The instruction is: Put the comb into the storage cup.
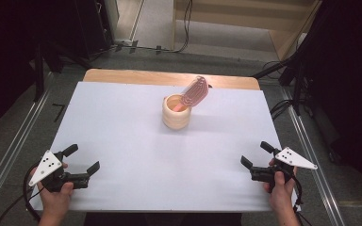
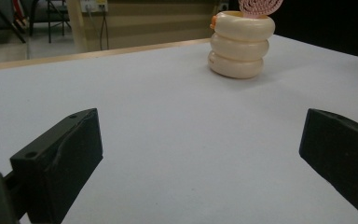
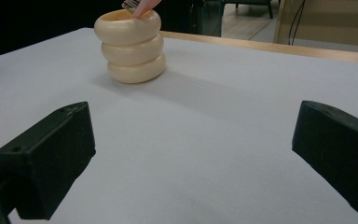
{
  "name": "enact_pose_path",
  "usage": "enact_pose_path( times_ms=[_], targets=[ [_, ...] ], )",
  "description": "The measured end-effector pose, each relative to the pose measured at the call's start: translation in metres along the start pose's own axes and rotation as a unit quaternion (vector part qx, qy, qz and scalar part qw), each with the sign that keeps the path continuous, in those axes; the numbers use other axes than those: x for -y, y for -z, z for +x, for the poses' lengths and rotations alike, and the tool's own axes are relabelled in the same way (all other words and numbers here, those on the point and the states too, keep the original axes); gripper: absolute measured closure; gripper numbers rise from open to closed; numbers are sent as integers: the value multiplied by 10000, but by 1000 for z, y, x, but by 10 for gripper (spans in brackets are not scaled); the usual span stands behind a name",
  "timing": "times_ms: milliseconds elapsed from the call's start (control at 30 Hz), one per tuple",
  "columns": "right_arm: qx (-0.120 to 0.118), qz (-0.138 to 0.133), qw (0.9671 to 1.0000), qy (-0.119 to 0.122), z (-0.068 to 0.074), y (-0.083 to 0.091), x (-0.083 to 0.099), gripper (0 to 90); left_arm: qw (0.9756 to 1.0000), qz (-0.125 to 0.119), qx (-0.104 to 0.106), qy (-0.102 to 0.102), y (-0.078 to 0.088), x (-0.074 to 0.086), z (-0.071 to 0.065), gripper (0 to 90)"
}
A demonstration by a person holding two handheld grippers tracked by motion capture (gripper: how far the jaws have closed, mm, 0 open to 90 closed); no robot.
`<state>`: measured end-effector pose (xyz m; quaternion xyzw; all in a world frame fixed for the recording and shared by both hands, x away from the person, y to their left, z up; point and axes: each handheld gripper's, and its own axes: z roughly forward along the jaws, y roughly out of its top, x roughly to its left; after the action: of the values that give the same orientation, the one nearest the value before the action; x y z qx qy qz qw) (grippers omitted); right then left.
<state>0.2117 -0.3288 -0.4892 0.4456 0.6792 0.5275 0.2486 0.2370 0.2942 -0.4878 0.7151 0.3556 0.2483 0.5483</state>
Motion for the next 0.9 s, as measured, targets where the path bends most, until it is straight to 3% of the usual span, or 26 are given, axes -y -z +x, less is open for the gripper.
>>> enact_pose_path(
  times_ms=[900],
  targets=[
    [262, -7, 9996, -104, -22, 28, 19, 0, 10000, -3, -10, 2, 0, 0, 0, 0]
  ],
)
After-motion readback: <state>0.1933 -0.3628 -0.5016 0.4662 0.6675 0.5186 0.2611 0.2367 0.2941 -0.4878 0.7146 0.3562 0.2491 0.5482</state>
